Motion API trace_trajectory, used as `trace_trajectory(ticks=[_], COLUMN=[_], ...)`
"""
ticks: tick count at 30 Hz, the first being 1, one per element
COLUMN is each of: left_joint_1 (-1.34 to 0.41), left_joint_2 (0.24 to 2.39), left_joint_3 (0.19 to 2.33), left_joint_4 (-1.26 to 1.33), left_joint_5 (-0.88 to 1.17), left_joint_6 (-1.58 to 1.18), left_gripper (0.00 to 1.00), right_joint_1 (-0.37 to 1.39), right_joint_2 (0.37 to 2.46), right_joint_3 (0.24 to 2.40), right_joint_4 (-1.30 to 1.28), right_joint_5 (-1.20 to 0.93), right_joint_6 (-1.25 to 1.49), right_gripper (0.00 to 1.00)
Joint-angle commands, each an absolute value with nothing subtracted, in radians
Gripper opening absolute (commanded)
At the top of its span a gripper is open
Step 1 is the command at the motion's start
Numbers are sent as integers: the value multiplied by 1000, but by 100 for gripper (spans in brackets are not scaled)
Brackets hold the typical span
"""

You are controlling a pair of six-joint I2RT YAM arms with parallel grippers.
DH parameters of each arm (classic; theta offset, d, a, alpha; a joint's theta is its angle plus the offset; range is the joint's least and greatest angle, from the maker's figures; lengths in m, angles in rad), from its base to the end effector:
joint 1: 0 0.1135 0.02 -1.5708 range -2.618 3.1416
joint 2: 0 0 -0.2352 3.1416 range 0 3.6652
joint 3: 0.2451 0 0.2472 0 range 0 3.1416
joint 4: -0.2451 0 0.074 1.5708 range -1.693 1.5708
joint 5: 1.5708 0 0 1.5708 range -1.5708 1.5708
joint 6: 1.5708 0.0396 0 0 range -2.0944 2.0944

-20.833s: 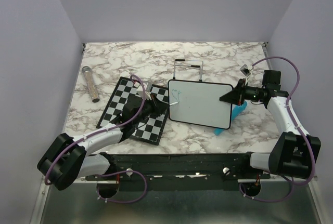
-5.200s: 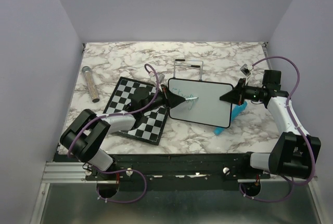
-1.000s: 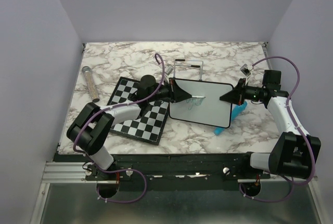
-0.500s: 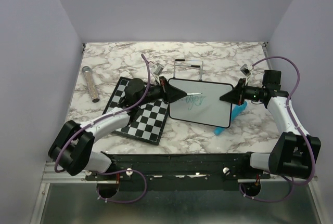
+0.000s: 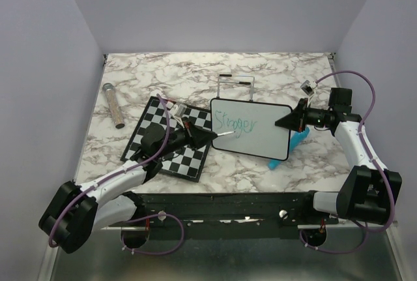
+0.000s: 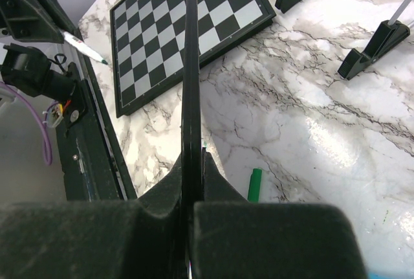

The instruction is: Write a sentence on the whiteboard

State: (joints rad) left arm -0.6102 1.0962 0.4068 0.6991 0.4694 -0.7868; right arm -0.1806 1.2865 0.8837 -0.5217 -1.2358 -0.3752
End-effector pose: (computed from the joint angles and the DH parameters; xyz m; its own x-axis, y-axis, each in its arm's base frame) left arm 0.1905 -0.1551 0.2175 -0.6188 -0.3379 -0.7092 0.6283 0.3291 -0.7050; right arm 0.2532 -0.0082 0.2310 -0.5473 -0.0225 -0.8366 -0.7534 0.4485 0.4808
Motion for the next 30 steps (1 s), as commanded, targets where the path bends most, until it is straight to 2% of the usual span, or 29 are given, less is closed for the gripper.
trace_trajectory(ticks=[1,13,30], left_joint_1=[-621,-643,-722], left_joint_2=[1005,965,1080], left_joint_3=[351,273,302], left_joint_4=[736,791,851], left_joint_5=[400,356,319], left_joint_6=[-788,-801,-765], left_gripper=[0,0,0], right_joint_1=[-176,-176,-176], right_joint_2=[1273,1282,1278], right_joint_3=[900,900,902], right_joint_4=[-541,-538,-540], right_joint_5=[-1203,-1198,-1204], right_joint_6=[-414,-414,-413], right_gripper=[0,0,0])
